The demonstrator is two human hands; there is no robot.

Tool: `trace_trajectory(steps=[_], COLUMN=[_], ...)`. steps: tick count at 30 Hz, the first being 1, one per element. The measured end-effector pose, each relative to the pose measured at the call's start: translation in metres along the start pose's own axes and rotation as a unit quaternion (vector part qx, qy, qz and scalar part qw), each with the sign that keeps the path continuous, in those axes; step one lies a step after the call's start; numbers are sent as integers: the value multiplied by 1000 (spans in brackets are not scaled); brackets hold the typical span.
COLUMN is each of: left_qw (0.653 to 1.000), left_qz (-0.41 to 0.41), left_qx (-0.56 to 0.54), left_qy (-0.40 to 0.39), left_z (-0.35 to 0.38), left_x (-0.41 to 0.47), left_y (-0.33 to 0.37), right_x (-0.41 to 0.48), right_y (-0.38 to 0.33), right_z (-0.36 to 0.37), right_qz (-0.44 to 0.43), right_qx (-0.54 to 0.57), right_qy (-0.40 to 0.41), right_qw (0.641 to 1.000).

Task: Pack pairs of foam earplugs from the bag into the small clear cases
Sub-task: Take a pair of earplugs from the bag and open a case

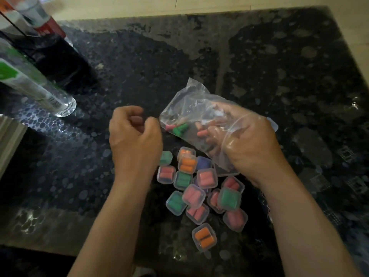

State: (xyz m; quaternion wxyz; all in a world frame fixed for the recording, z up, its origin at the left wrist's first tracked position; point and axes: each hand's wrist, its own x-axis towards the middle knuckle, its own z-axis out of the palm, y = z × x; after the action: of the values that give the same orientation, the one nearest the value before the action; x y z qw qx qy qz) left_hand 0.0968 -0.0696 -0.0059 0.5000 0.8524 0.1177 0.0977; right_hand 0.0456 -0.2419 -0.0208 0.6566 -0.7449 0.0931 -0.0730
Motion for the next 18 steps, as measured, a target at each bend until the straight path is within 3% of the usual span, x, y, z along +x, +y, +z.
trace_trajectory(steps=[2, 5, 11, 18], left_qw=[991, 958, 923, 859], left_qz=[-117, -207, -231, -286], left_qx=[-63, -173, -266, -359], left_qy=[-30, -98, -156, -227], left_z=[-2, -3, -3, -3], left_x=[9, 15, 11, 4], left_y=[-6, -8, 0, 8], right_x=[1, -1, -5, -7], right_y=[-1, -8, -21, -22], right_z=[-2, -4, -3, -5], right_qz=[-5, -1, 24, 23], right_qx=[0, 31, 111, 71], right_qy=[-5, -37, -20, -23], right_qw=[1000, 999, 993, 997])
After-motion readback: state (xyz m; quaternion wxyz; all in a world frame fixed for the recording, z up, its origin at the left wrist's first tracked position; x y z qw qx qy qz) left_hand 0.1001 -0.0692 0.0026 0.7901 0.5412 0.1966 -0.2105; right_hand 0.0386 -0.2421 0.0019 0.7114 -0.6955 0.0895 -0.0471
